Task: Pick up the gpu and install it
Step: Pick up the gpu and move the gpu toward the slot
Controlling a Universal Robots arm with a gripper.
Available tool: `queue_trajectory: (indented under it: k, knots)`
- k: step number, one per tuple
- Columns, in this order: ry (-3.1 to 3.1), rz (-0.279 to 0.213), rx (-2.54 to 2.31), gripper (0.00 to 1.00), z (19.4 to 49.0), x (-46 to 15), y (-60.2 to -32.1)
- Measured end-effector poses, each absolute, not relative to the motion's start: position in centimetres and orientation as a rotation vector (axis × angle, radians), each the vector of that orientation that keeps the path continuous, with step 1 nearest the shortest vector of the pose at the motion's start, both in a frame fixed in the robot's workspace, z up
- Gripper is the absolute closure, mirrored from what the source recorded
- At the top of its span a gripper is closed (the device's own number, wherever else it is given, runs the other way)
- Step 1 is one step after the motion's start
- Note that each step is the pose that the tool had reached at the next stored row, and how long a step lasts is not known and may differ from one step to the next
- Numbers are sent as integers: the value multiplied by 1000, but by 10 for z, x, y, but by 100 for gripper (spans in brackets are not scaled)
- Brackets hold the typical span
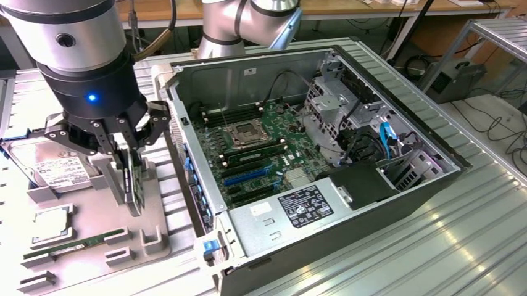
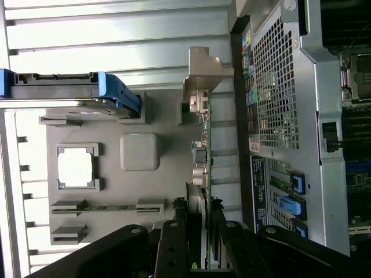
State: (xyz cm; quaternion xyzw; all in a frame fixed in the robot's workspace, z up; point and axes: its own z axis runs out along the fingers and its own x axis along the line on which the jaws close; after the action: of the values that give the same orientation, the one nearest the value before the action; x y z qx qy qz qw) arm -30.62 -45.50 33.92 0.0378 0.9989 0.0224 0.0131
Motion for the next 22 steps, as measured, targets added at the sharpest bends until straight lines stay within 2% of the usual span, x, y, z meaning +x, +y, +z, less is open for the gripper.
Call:
queue_trajectory:
  k: [22]
  knots:
    - [3113,70,118,74,345,-306,-455]
